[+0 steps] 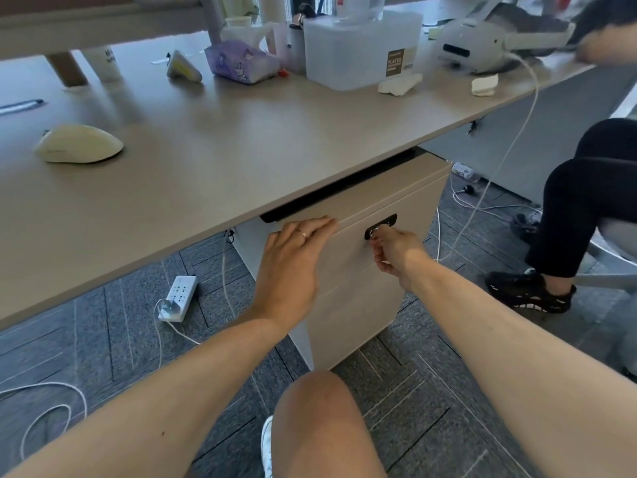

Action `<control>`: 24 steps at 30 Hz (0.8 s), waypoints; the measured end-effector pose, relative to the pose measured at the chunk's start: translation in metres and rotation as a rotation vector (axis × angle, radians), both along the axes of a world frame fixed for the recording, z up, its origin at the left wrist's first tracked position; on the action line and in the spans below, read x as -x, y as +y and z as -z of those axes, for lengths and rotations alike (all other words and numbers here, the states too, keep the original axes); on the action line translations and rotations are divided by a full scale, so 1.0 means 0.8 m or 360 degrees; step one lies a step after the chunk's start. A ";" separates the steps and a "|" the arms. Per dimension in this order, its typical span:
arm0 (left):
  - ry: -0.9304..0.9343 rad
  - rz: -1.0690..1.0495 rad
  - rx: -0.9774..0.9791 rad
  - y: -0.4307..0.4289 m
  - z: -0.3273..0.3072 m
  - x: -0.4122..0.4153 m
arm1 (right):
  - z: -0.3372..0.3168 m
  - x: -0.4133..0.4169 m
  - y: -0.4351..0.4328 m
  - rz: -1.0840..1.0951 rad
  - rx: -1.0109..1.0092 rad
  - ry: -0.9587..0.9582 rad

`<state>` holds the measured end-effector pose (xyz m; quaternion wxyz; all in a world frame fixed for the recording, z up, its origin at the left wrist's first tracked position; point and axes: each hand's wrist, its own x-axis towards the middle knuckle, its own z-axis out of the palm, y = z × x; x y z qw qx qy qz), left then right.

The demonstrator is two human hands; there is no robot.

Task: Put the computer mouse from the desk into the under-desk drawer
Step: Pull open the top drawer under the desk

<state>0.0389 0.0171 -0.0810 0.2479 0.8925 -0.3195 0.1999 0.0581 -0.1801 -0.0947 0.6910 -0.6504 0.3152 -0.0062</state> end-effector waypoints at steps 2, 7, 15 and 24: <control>0.0028 -0.0003 0.0001 0.000 -0.003 -0.001 | 0.000 0.005 0.000 0.0026 -0.0011 0.0006; 0.0155 -0.0068 -0.0031 -0.004 -0.021 0.001 | 0.004 0.051 -0.012 0.0136 -0.0043 -0.0031; 0.0383 -0.0088 -0.0321 -0.005 -0.045 0.023 | 0.001 0.155 -0.042 0.0106 0.0082 -0.0055; 0.0511 -0.0097 -0.0568 -0.012 -0.059 0.035 | -0.001 0.231 -0.067 0.0176 0.0166 0.0016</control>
